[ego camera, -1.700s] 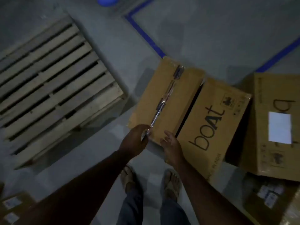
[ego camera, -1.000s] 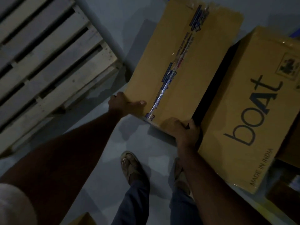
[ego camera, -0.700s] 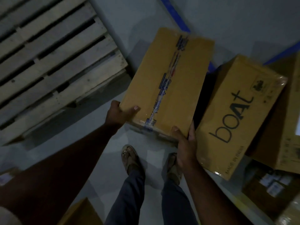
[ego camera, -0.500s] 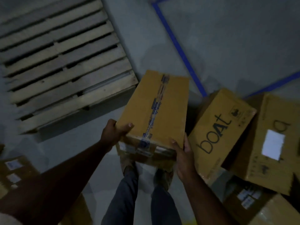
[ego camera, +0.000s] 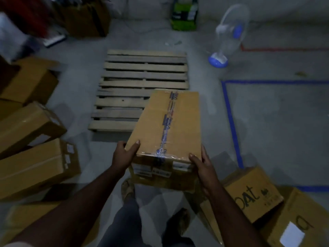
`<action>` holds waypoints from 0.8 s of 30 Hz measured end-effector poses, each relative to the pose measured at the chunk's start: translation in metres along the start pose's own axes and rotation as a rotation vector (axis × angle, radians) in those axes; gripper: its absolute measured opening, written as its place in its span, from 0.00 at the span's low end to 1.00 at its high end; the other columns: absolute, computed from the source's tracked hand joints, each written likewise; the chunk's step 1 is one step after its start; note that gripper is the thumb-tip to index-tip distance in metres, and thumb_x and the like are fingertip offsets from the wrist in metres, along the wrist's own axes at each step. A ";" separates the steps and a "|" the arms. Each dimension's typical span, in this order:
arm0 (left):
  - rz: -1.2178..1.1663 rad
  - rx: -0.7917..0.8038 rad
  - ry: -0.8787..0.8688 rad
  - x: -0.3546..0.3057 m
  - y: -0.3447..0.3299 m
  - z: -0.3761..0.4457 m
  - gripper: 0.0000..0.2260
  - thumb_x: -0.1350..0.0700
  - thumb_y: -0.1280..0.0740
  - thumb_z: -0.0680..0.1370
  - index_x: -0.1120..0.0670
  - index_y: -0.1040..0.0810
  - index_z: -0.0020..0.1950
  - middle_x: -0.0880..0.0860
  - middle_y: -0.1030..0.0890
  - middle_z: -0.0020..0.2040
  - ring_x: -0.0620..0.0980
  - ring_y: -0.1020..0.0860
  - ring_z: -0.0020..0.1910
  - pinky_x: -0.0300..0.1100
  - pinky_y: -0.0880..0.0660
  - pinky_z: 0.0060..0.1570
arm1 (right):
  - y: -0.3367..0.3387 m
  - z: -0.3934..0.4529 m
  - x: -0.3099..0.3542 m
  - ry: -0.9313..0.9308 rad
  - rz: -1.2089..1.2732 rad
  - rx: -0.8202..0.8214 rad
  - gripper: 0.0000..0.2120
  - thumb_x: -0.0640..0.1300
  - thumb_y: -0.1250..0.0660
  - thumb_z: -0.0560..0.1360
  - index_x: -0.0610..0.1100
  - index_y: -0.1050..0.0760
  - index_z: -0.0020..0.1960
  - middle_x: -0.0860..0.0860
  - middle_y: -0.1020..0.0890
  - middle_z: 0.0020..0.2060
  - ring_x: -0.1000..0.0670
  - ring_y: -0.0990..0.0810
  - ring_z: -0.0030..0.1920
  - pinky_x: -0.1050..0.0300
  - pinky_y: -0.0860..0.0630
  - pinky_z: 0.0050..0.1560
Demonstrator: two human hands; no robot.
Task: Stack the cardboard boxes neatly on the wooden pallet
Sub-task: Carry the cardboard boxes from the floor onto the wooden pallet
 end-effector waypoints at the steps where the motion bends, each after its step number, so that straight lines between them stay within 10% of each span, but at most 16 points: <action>1: -0.028 -0.021 -0.007 0.000 0.019 0.010 0.21 0.39 0.28 0.76 0.56 0.25 0.53 0.53 0.19 0.48 0.55 0.19 0.49 0.49 0.23 0.45 | -0.021 0.005 0.013 0.021 -0.027 0.028 0.34 0.42 0.30 0.81 0.56 0.40 0.81 0.61 0.29 0.73 0.54 0.22 0.63 0.59 0.19 0.55; 10: -0.211 -0.125 -0.014 -0.005 0.194 0.125 0.18 0.43 0.31 0.80 0.57 0.25 0.55 0.53 0.20 0.48 0.52 0.21 0.46 0.46 0.23 0.43 | -0.240 0.054 0.070 -0.016 -0.176 0.172 0.31 0.45 0.26 0.75 0.56 0.30 0.76 0.49 0.16 0.63 0.43 0.16 0.61 0.39 0.20 0.63; 16: -0.189 -0.135 -0.004 -0.009 0.283 0.198 0.16 0.44 0.34 0.82 0.59 0.26 0.54 0.51 0.23 0.44 0.51 0.24 0.44 0.44 0.28 0.40 | -0.354 0.066 0.090 -0.107 -0.214 0.204 0.23 0.46 0.27 0.78 0.56 0.27 0.71 0.49 0.14 0.58 0.43 0.15 0.56 0.52 0.19 0.43; 24: -0.202 -0.094 0.037 -0.034 0.340 0.311 0.19 0.43 0.37 0.83 0.60 0.27 0.56 0.55 0.26 0.46 0.54 0.26 0.45 0.46 0.31 0.40 | -0.464 0.137 0.139 -0.095 -0.323 0.249 0.22 0.46 0.31 0.81 0.60 0.31 0.73 0.54 0.17 0.55 0.48 0.18 0.50 0.54 0.26 0.40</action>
Point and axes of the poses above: each hand's wrist, its own z-axis towards the middle knuckle, its own y-axis out of the back of the hand, x = y × z, the point moved 6 cm from there along z, towards the middle knuckle
